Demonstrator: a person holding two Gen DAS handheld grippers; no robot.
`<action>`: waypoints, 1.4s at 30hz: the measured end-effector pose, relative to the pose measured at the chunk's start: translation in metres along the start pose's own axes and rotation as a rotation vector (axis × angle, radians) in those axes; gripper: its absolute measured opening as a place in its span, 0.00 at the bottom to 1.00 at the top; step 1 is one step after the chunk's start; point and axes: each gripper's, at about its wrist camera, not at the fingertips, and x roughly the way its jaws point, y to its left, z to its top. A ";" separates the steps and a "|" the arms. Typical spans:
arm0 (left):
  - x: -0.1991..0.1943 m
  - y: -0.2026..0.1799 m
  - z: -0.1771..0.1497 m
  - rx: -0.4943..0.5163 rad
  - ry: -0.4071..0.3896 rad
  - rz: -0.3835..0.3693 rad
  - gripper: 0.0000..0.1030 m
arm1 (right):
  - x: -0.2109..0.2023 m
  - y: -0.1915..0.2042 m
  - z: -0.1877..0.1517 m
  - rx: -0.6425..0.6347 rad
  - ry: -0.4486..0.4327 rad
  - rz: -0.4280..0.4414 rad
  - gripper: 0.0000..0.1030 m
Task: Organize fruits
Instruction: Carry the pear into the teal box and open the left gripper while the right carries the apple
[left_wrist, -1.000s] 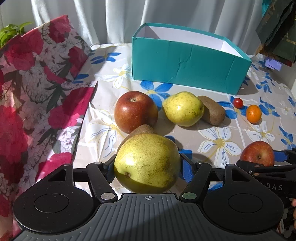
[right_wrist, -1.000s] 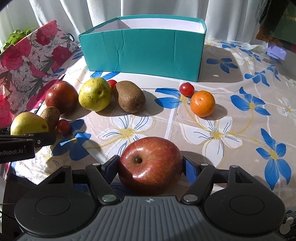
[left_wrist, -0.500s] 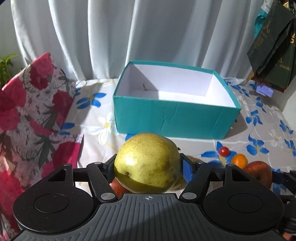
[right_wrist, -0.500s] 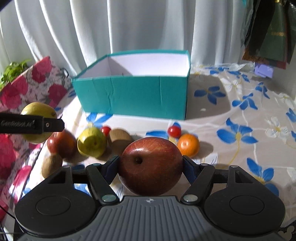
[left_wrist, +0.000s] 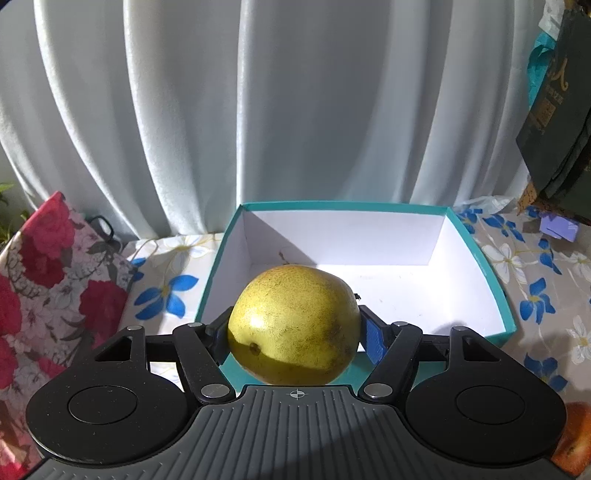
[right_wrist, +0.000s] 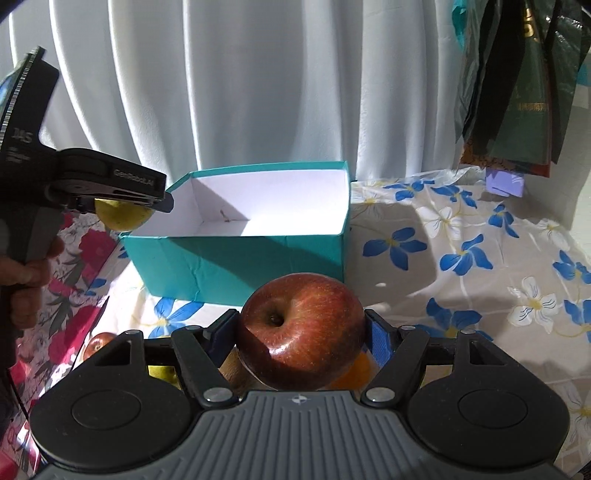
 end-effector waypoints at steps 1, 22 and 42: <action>0.007 -0.002 0.002 0.003 0.006 0.001 0.70 | 0.000 -0.001 0.001 0.003 -0.003 -0.006 0.70; 0.123 -0.008 0.000 0.041 0.211 0.020 0.70 | 0.014 -0.008 0.021 0.043 -0.020 -0.039 0.70; 0.131 0.000 0.001 0.037 0.235 -0.016 0.85 | 0.027 0.004 0.036 0.041 -0.034 -0.042 0.70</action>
